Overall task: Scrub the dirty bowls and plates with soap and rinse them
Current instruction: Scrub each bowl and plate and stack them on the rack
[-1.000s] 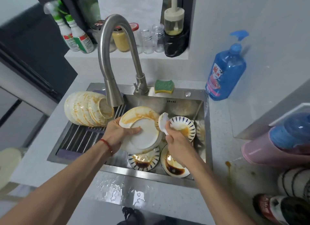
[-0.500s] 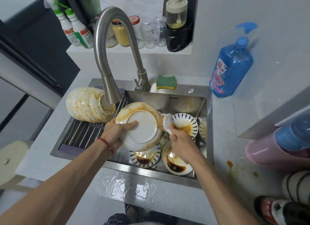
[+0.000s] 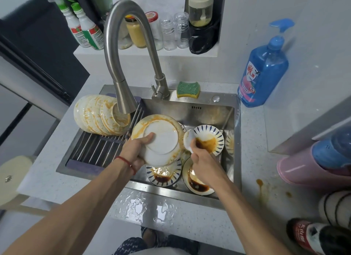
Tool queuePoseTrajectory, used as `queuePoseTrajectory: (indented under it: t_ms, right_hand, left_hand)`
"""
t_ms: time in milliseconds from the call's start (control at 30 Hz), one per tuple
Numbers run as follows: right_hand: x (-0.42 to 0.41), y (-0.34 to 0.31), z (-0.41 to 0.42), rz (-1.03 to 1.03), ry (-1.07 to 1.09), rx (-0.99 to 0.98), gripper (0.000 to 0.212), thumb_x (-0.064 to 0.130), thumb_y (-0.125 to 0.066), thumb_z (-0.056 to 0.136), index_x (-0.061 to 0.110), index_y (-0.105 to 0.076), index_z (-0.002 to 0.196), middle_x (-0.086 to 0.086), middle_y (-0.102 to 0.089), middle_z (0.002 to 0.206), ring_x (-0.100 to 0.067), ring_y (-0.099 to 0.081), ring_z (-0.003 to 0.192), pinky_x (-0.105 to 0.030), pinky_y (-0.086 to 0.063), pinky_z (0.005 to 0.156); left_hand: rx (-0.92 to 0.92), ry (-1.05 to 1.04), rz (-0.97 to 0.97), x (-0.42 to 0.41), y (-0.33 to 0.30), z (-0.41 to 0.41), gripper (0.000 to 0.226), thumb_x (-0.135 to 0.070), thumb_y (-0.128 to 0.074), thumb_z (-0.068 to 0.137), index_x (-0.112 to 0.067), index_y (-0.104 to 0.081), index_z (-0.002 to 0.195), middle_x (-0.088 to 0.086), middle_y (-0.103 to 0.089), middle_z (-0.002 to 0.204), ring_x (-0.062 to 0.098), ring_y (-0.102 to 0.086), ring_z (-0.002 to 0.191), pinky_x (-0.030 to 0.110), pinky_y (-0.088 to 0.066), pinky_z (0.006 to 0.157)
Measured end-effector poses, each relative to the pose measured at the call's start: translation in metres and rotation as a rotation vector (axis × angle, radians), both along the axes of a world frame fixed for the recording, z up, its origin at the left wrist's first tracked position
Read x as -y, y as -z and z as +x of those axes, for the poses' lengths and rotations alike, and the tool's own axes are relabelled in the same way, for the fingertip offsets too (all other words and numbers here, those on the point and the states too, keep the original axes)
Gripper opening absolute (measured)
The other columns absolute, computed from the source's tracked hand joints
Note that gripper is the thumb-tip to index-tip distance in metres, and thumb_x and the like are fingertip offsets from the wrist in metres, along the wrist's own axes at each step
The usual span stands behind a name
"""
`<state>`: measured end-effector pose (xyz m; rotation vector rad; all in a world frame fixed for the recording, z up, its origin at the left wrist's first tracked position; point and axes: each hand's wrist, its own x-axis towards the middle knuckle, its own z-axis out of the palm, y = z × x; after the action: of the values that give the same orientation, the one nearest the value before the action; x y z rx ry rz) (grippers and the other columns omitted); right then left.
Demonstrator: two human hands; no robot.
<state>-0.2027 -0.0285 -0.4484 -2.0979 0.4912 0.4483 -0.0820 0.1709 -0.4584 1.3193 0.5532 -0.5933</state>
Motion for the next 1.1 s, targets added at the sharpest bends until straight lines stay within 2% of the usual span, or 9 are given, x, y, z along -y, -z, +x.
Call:
queuePoseTrajectory:
  t_ms: [67,200,367,533,667,800,933,1033,1100]
  right_hand:
    - [-0.008,-0.002,-0.005,-0.002,-0.057,0.008,0.058,0.028,-0.037,0.11,0.047,-0.013,0.159,-0.003,-0.061,0.117,-0.021,-0.063,0.098,-0.051,-0.057,0.089]
    - [-0.007,-0.001,-0.005,-0.045,-0.001,-0.017,0.061,0.024,-0.038,0.109,0.046,-0.012,0.159,0.0,-0.059,0.111,-0.02,-0.063,0.095,-0.051,-0.056,0.088]
    - [-0.02,-0.002,-0.015,-0.077,-0.105,-0.002,0.072,0.016,-0.039,0.106,0.046,-0.002,0.159,-0.007,-0.059,0.115,-0.031,-0.06,0.1,-0.051,-0.052,0.08]
    - [-0.03,-0.006,-0.027,-0.087,-0.143,0.023,0.074,0.016,-0.038,0.103,0.049,0.001,0.158,-0.01,-0.061,0.117,-0.034,-0.059,0.103,-0.049,-0.049,0.082]
    - [-0.015,0.001,-0.023,-0.117,-0.032,0.034,0.069,0.02,-0.04,0.106,0.044,-0.004,0.16,-0.008,-0.061,0.115,-0.032,-0.059,0.105,-0.05,-0.05,0.086]
    - [-0.025,-0.008,-0.033,-0.13,-0.148,0.062,0.072,0.018,-0.039,0.105,0.045,-0.001,0.16,-0.014,-0.061,0.114,-0.037,-0.058,0.104,-0.048,-0.047,0.082]
    - [-0.016,-0.003,-0.022,-0.219,-0.11,0.039,0.077,0.014,-0.04,0.104,0.041,0.003,0.161,-0.012,-0.06,0.119,-0.034,-0.058,0.107,-0.045,-0.043,0.08]
    - [-0.032,-0.01,-0.034,-0.218,-0.214,0.093,0.079,0.013,-0.042,0.102,0.043,0.004,0.16,-0.015,-0.06,0.119,-0.037,-0.057,0.108,-0.044,-0.039,0.078]
    - [-0.025,-0.004,-0.032,-0.252,-0.179,0.109,0.077,0.015,-0.04,0.103,0.041,0.003,0.161,-0.015,-0.062,0.118,-0.037,-0.059,0.104,-0.045,-0.042,0.077]
  left_hand:
    - [-0.027,-0.036,0.013,0.002,0.002,0.0,0.066,-0.019,-0.086,0.072,-0.011,-0.063,0.133,0.015,-0.072,0.126,0.041,-0.066,0.116,0.068,-0.056,0.087]
    - [-0.084,-0.077,-0.017,0.01,0.004,-0.004,0.034,-0.015,-0.074,0.092,-0.011,-0.063,0.123,0.015,-0.071,0.115,0.038,-0.065,0.104,0.062,-0.055,0.084]
    - [-0.118,-0.163,-0.022,0.017,0.012,-0.008,0.05,-0.015,-0.078,0.088,-0.008,-0.057,0.133,0.02,-0.066,0.125,0.046,-0.062,0.114,0.074,-0.05,0.094]
    - [-0.153,-0.234,-0.075,0.026,0.023,-0.012,0.049,-0.017,-0.074,0.091,-0.008,-0.056,0.135,0.022,-0.065,0.129,0.046,-0.062,0.116,0.071,-0.051,0.095]
    - [-0.174,-0.275,-0.125,0.037,0.024,-0.016,0.027,-0.017,-0.07,0.096,-0.01,-0.059,0.119,0.019,-0.066,0.119,0.043,-0.063,0.104,0.065,-0.053,0.085]
    - [-0.181,-0.302,-0.106,0.04,0.025,-0.016,0.042,-0.018,-0.072,0.094,-0.005,-0.055,0.131,0.02,-0.066,0.124,0.044,-0.064,0.114,0.062,-0.056,0.088]
    - [-0.201,-0.338,-0.131,0.045,0.028,-0.018,0.052,-0.017,-0.074,0.091,-0.005,-0.054,0.137,0.022,-0.065,0.13,0.047,-0.064,0.116,0.066,-0.055,0.09]
    - [-0.213,-0.369,-0.122,0.047,0.025,-0.018,0.057,-0.015,-0.074,0.091,-0.006,-0.049,0.142,0.022,-0.063,0.132,0.046,-0.063,0.116,0.064,-0.058,0.08]
    - [-0.211,-0.376,-0.115,0.049,0.024,-0.018,0.058,-0.014,-0.074,0.091,-0.007,-0.047,0.142,0.021,-0.062,0.133,0.047,-0.062,0.117,0.064,-0.058,0.075]
